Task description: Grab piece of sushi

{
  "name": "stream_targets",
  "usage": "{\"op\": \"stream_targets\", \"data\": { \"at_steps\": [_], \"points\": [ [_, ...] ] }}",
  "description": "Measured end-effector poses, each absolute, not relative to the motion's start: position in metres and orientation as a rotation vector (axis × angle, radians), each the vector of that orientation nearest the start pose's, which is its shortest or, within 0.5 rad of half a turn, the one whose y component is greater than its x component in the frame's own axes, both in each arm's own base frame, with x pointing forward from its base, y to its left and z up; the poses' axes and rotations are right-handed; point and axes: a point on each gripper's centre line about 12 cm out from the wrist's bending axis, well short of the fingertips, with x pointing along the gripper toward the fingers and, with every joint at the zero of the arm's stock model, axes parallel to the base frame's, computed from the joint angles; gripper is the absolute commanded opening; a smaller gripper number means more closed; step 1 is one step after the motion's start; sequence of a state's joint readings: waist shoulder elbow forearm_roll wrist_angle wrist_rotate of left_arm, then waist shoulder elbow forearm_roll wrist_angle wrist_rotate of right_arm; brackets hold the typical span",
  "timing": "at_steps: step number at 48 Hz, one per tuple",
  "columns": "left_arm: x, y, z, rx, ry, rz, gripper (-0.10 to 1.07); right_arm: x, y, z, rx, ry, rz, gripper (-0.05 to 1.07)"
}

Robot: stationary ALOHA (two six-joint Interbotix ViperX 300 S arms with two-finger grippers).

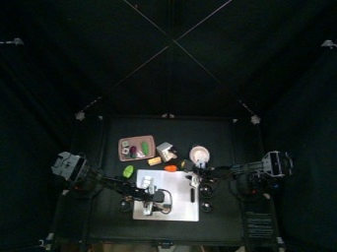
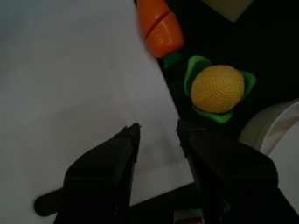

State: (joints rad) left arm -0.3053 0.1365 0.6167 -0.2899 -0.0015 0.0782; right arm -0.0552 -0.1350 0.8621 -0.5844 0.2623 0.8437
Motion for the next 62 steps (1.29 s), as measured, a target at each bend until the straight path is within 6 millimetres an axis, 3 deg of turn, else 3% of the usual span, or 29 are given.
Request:
{"op": "stream_targets", "data": {
  "at_steps": [31,49,62],
  "points": [
    [0.414,-0.115,0.111,-0.066,0.817,-0.189,0.83,0.309,-0.034,0.137,0.208,0.925,-0.318,0.78],
    [0.416,-0.103,0.105,-0.07,0.846,-0.166,0.58,0.309,-0.034,0.137,0.208,0.927,-0.319,0.78],
    [0.414,-0.103,0.117,-0.055,0.843,-0.18,0.57,0.309,-0.034,0.137,0.208,0.925,-0.318,0.78]
  ]
}}
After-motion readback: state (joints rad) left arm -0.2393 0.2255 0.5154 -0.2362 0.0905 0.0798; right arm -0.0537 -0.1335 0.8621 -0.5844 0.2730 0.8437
